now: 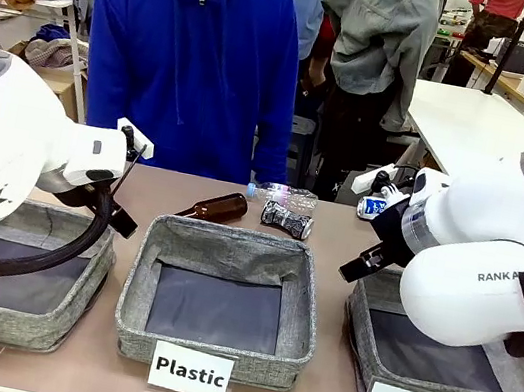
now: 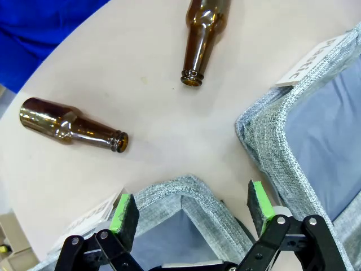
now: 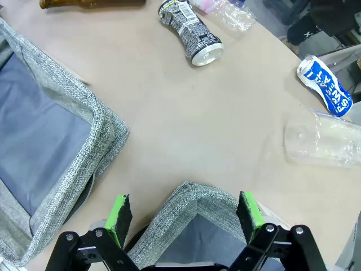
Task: Sort the can waste into the basket.
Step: Pick up the can waste from the table and place it in the right Fabric basket.
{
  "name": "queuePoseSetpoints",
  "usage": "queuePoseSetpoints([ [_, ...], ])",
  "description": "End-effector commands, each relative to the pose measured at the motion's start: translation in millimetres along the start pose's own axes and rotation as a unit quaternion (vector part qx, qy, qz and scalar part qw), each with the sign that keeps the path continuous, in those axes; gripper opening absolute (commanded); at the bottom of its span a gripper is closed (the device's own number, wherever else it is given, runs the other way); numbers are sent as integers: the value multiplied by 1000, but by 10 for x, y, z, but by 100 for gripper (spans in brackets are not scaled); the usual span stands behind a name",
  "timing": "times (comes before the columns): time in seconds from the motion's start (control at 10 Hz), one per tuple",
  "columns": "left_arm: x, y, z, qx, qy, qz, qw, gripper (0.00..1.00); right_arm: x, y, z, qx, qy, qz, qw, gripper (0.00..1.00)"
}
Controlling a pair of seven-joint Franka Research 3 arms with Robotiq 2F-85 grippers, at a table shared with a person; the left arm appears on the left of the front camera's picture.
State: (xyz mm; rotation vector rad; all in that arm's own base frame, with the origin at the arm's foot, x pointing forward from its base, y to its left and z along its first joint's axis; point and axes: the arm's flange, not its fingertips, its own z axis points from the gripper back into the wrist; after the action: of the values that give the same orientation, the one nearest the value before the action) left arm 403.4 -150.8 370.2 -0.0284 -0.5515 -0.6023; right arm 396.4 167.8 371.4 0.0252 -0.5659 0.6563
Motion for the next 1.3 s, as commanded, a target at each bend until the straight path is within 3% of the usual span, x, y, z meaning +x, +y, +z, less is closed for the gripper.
queuePoseSetpoints([
  [0.0,0,0,1,0,0,0,1000,100,0,-1,0,0,0,0,1000,100],
  [0.6,0,0,0,0,0,0,1000,100,0,0,0,0,0,0,1000,100],
  [0.7,16,-18,292,-20,-25,-8,999,100,15,-86,233,7,-14,8,1000,100],
  [0.8,-4,0,640,-56,-48,-19,997,100,12,-178,542,54,-49,-1,997,100],
  [0.9,-36,36,1022,-100,-65,-13,993,100,2,-297,879,94,-81,-66,990,100],
  [1.1,-284,244,1579,-232,-91,-15,968,100,-300,-704,1401,233,-105,-155,954,100],
  [1.2,-482,437,1706,-281,-114,-25,952,100,-527,-918,1515,256,-124,-199,938,100],
])
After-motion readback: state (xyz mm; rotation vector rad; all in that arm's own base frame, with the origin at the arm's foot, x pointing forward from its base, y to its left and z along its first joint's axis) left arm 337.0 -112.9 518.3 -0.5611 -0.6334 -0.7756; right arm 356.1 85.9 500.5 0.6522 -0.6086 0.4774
